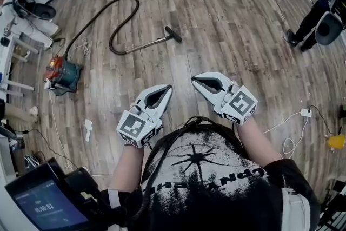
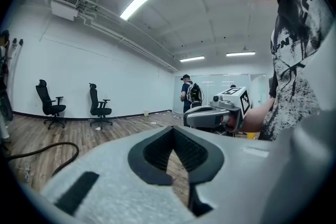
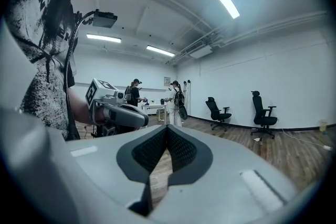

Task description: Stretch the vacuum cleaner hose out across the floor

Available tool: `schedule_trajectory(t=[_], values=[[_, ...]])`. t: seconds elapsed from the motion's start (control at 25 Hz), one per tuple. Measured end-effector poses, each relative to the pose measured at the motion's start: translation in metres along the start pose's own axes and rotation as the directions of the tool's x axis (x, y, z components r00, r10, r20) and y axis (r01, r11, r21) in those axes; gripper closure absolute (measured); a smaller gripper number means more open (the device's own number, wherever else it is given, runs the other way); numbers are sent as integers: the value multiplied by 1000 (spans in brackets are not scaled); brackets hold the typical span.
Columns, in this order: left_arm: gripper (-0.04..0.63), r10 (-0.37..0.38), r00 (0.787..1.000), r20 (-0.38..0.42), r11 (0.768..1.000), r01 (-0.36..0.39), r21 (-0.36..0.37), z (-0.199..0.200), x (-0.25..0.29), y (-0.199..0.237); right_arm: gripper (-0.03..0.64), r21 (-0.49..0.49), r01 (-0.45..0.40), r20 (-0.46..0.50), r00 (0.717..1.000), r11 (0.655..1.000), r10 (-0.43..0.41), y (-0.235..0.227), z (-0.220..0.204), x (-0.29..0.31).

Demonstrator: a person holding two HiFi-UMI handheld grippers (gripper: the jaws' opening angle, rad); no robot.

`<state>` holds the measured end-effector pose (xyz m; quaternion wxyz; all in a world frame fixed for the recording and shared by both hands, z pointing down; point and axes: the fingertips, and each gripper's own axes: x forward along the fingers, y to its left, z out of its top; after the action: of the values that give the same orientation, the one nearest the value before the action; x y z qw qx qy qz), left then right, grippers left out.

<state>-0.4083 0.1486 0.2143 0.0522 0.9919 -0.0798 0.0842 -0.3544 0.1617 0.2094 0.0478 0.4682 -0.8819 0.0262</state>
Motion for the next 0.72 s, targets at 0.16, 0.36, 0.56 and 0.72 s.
schedule_trajectory(t=[0.16, 0.36, 0.56, 0.72], values=[[594, 8, 1000, 12, 1000, -8, -21, -6, -9, 21, 609, -5, -21, -41, 999, 1000, 21, 6, -8, 23], [594, 29, 1000, 7, 999, -28, -44, -16, -18, 44, 609, -19, -45, -75, 996, 999, 43, 7, -11, 46], [594, 37, 999, 2, 997, -37, -68, -25, -22, 57, 609, -13, -55, -93, 994, 998, 53, 4, -16, 60], [594, 95, 995, 11, 990, -94, -108, -26, -28, 74, 609, 20, -65, -110, 992, 998, 66, -4, -19, 68]])
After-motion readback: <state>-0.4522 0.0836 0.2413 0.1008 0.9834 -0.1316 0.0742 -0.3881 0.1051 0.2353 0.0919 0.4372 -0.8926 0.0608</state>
